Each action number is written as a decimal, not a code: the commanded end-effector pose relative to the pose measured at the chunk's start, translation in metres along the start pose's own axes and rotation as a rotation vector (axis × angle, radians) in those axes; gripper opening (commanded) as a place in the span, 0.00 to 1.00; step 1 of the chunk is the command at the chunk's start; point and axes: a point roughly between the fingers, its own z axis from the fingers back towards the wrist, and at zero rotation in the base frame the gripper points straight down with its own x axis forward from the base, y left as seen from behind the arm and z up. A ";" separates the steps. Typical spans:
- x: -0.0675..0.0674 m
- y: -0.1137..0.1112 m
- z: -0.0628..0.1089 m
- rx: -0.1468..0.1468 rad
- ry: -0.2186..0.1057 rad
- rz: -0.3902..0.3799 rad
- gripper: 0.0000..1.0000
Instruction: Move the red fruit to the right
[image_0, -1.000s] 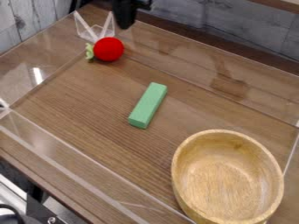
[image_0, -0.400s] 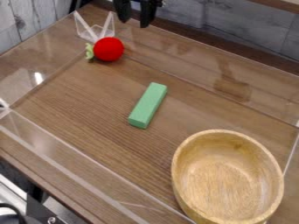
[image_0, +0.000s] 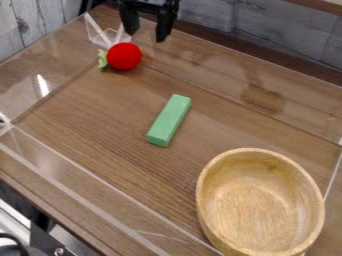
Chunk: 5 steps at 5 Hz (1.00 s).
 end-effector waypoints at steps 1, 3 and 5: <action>0.009 0.014 0.008 0.033 -0.072 0.044 1.00; 0.007 0.025 -0.013 0.052 -0.046 -0.022 1.00; 0.003 0.027 -0.018 0.061 -0.021 -0.074 0.00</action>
